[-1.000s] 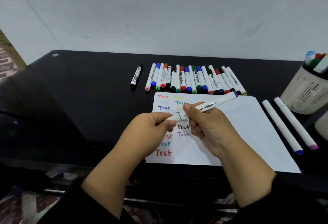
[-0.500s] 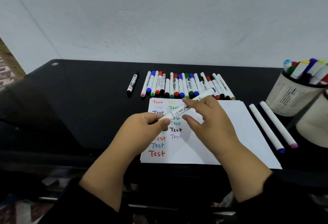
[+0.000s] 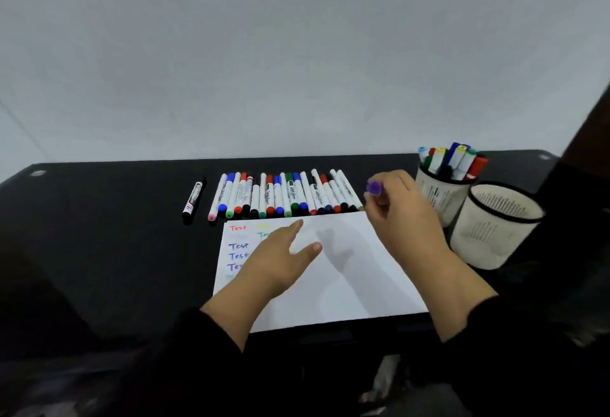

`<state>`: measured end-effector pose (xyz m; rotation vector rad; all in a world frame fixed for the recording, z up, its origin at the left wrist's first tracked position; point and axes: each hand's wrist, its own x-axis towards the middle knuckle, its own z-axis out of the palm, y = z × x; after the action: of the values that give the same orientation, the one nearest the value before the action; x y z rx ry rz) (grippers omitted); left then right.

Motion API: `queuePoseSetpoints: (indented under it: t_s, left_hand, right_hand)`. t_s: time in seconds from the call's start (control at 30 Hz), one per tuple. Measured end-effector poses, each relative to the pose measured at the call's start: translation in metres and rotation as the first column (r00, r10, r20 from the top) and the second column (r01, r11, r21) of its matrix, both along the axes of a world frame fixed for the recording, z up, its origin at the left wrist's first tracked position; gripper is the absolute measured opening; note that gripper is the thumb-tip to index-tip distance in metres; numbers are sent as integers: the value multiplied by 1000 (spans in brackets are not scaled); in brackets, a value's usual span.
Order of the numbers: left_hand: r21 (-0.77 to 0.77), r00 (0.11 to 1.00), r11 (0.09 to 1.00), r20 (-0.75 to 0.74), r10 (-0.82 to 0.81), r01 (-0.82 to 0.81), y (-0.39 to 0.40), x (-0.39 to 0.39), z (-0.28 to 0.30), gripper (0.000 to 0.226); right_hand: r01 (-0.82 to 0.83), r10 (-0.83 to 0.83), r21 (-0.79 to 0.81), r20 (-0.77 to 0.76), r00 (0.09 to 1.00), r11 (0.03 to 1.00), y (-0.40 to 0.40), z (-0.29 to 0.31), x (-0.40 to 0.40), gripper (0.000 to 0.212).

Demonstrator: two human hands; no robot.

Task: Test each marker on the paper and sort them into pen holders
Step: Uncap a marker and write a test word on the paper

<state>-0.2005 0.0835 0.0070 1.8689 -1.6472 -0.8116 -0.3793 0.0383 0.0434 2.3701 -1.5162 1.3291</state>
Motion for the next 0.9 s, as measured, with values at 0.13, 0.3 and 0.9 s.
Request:
queuePoseSetpoints:
  t_s: [0.13,0.3,0.9]
  left_hand:
    - [36,982,996,166,-91,86,-30,-27,-11,75]
    - [65,925,986,342,-168,155,-59,-50,-21,79]
    - [39,893,986,417,-166,165,-69,-54,-40,78]
  right_hand:
    - [59,-73,133,107,992,989,-5,23,-32,19]
    - [158,-183,180,128,975,971,-15,43,-68,16]
    - [304,-309,361,-46,950,882,-74,41,-99,30]
